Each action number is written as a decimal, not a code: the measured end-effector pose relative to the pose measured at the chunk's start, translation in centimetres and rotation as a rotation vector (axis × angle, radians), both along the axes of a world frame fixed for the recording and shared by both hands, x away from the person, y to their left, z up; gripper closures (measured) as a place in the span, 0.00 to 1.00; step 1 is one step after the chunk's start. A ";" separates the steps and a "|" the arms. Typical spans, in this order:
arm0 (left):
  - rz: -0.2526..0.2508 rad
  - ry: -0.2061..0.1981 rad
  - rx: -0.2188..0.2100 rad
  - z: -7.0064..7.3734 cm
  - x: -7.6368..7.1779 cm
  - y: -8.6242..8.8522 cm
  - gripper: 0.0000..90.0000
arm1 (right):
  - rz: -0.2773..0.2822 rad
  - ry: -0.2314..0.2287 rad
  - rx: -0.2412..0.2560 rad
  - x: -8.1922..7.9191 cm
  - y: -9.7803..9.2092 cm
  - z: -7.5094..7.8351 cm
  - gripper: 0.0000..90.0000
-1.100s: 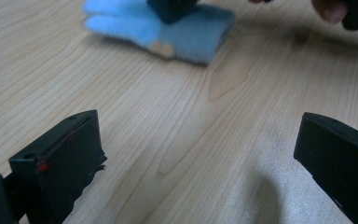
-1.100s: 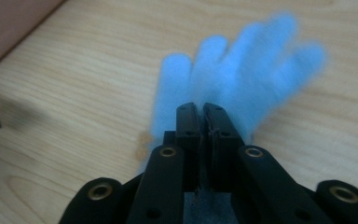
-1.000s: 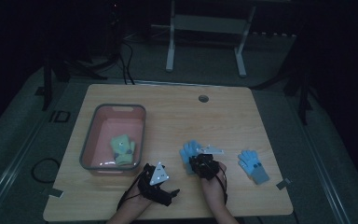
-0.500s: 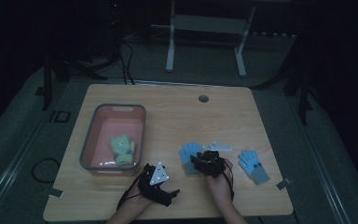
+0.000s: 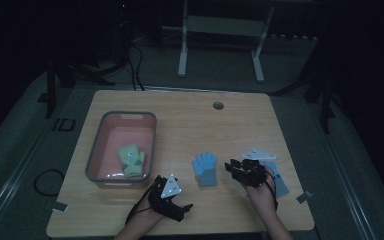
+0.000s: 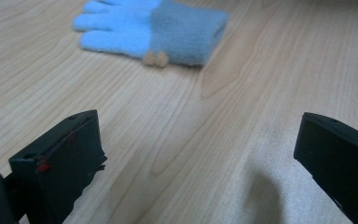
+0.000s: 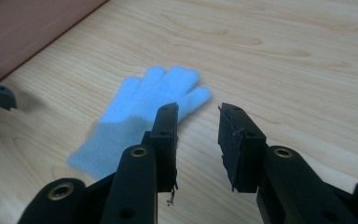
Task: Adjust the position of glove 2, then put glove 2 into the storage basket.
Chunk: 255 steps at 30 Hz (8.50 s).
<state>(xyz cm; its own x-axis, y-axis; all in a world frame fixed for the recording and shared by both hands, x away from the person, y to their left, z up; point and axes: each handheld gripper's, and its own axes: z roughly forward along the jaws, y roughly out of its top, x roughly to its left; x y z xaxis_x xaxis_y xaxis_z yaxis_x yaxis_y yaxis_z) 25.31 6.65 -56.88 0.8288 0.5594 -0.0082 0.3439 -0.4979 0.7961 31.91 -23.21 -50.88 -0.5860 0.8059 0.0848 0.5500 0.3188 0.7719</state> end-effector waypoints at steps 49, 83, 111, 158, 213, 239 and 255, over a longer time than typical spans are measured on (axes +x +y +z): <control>0.003 -0.011 0.008 0.0 -0.1 -0.1 0.01 | -0.188 0.018 -0.036 -1.8 -11.3 -0.5 0.96; -0.007 -0.023 0.011 0.0 -0.3 -0.2 0.01 | -0.294 0.072 -0.112 1.7 -0.5 -3.3 0.94; -0.013 -0.014 0.020 0.0 -0.2 -0.3 0.01 | 0.009 0.003 -0.098 2.2 -4.5 -1.6 0.74; -0.015 -0.021 0.021 0.0 -0.3 -0.3 0.01 | 0.039 -0.084 -0.069 2.3 -1.4 2.8 0.96; -0.006 0.022 -0.001 0.0 -0.2 0.0 0.01 | 0.269 0.105 -0.091 3.1 6.6 -2.6 0.83; -0.066 0.001 0.017 1.9 0.0 -2.5 0.03 | 0.257 0.047 0.008 3.1 0.8 0.1 0.18; -0.123 -0.037 0.015 2.6 2.6 -3.9 0.05 | 0.271 0.092 0.068 4.9 0.6 0.5 0.15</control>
